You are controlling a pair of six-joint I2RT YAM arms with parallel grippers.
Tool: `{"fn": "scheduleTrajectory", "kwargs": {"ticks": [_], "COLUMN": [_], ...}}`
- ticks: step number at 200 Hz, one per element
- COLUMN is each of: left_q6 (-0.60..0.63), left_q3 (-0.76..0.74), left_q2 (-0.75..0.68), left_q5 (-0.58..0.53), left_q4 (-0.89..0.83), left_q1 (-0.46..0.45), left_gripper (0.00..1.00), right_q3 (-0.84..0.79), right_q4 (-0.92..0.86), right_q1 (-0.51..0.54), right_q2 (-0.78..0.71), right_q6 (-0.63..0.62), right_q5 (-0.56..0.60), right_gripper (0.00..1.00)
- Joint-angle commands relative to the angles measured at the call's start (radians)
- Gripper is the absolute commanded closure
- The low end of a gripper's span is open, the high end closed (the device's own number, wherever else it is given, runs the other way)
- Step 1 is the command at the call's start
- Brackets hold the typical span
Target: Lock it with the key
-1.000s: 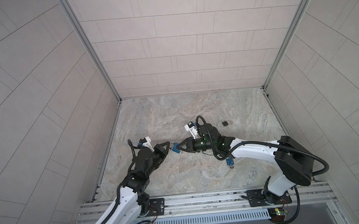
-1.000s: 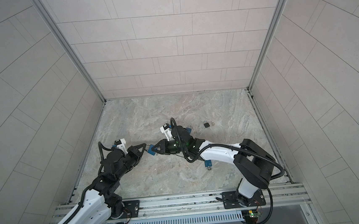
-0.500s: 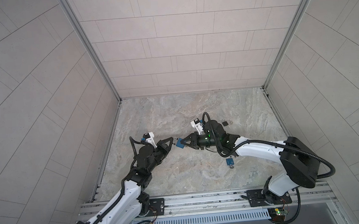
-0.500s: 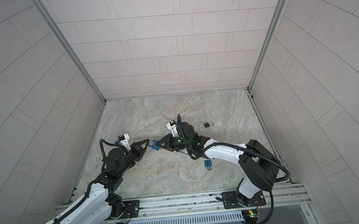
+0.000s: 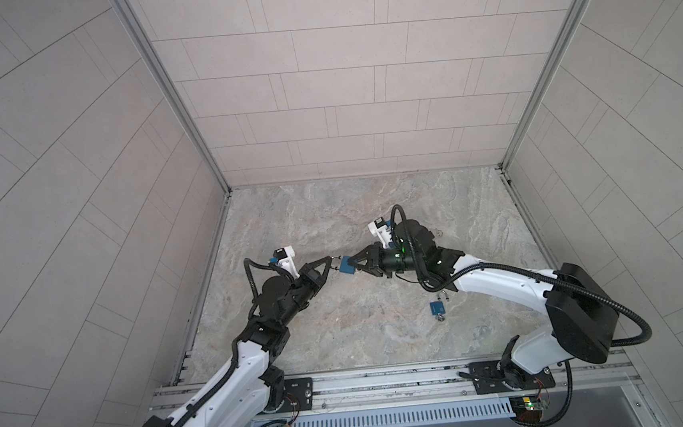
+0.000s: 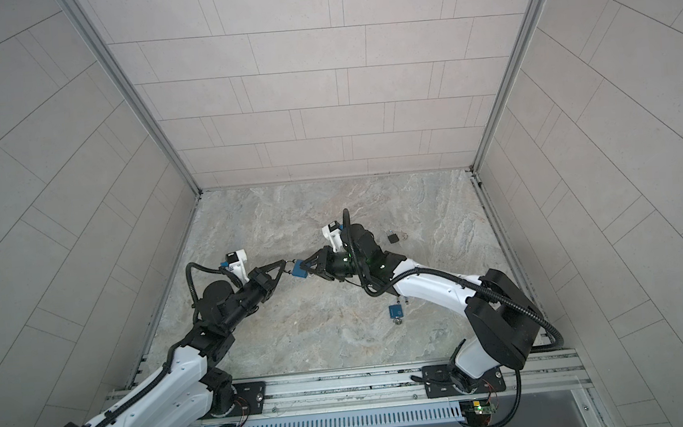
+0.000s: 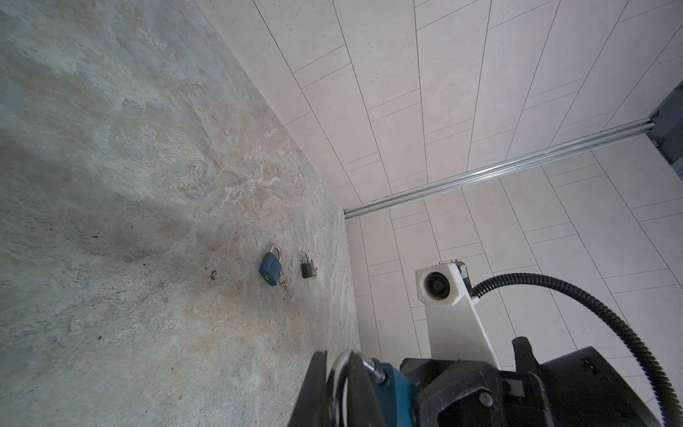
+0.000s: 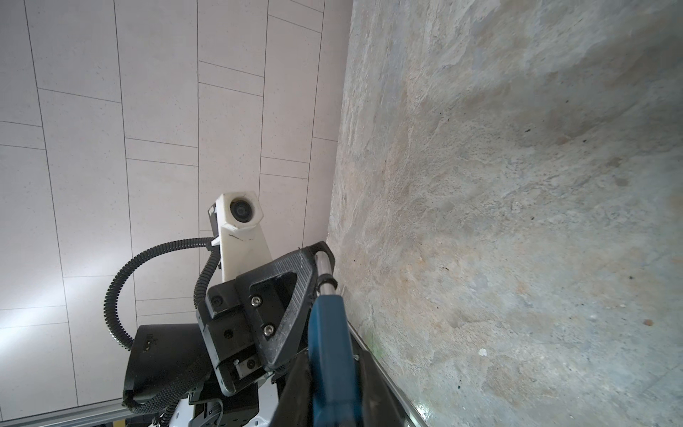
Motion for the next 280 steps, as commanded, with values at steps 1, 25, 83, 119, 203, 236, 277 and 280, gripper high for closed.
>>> {"fn": "scheduleTrajectory", "kwargs": {"ticks": [1,25,83,119,203,236,277,280], "left_q6": [0.014,0.012,0.009,0.021,0.006,-0.005,-0.017,-0.018], "left_q3": [0.088,0.085,0.076,0.069,0.086,0.091,0.093,0.093], "left_q2": [-0.003,0.004,-0.027,-0.084,-0.019,0.012,0.019,0.019], "left_q5": [0.139,0.135,0.134,0.111,0.159,0.191,0.201,0.203], "left_q4": [0.261,0.285,0.331,0.322,0.348,0.358,0.373,0.374], "left_q1": [-0.018,-0.017,-0.017,-0.017,-0.017,-0.019,-0.026,-0.026], "left_gripper": [0.93,0.93,0.93,0.94,0.94,0.94,0.94,0.94], "right_q3": [-0.002,-0.003,0.011,0.011,0.062,0.078,0.114,0.116], "right_q4": [-0.113,-0.067,-0.045,-0.04,-0.079,-0.077,-0.052,-0.049], "right_q1": [-0.026,-0.027,-0.028,-0.03,-0.019,-0.017,-0.011,-0.009], "right_q2": [0.034,0.031,0.036,0.042,0.024,0.022,0.053,0.056], "right_q6": [-0.032,-0.03,-0.011,0.02,-0.033,-0.055,-0.072,-0.074], "right_q5": [0.141,0.118,0.08,0.083,0.089,0.083,0.064,0.063], "right_gripper": [1.0,1.0,1.0,1.0,1.0,1.0,1.0,1.0]}}
